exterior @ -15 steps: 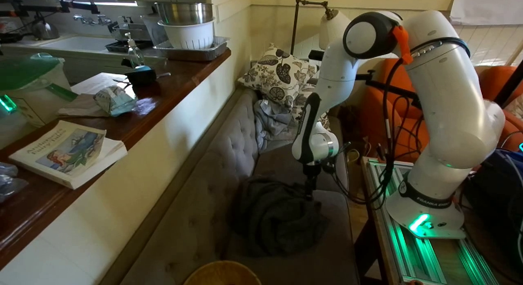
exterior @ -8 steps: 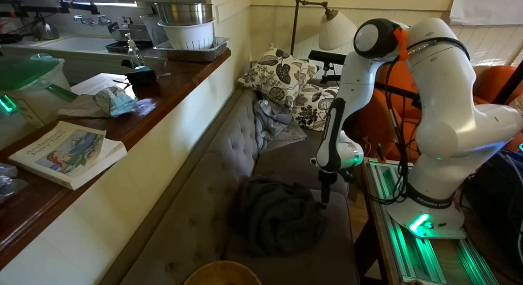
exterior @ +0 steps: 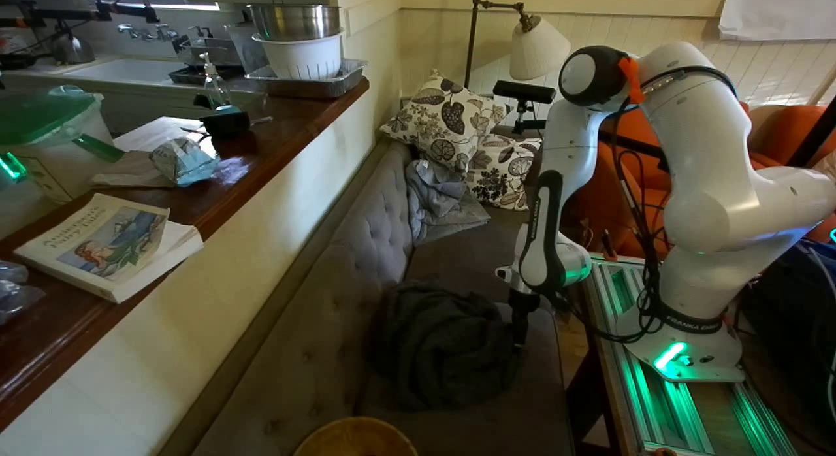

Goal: Push the blanket backwards

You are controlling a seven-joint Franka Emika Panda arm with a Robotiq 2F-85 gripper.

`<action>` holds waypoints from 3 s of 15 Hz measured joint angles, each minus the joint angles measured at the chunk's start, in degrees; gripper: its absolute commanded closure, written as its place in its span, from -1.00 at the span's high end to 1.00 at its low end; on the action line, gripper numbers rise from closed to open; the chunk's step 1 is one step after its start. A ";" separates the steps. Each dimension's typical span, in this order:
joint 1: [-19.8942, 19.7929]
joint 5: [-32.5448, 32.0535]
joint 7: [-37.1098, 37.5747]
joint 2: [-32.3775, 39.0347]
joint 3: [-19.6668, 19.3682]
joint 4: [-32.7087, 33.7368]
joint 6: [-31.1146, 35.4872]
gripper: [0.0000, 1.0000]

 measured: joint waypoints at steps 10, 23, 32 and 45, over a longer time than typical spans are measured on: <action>10.14 -6.14 18.67 0.18 -3.62 3.59 9.45 1.00; 38.13 1.44 30.98 2.26 -17.35 14.24 -11.54 1.00; 26.86 1.37 22.68 6.14 -7.83 21.04 -19.15 1.00; 27.57 5.84 23.58 11.76 -7.31 31.80 -27.15 -0.58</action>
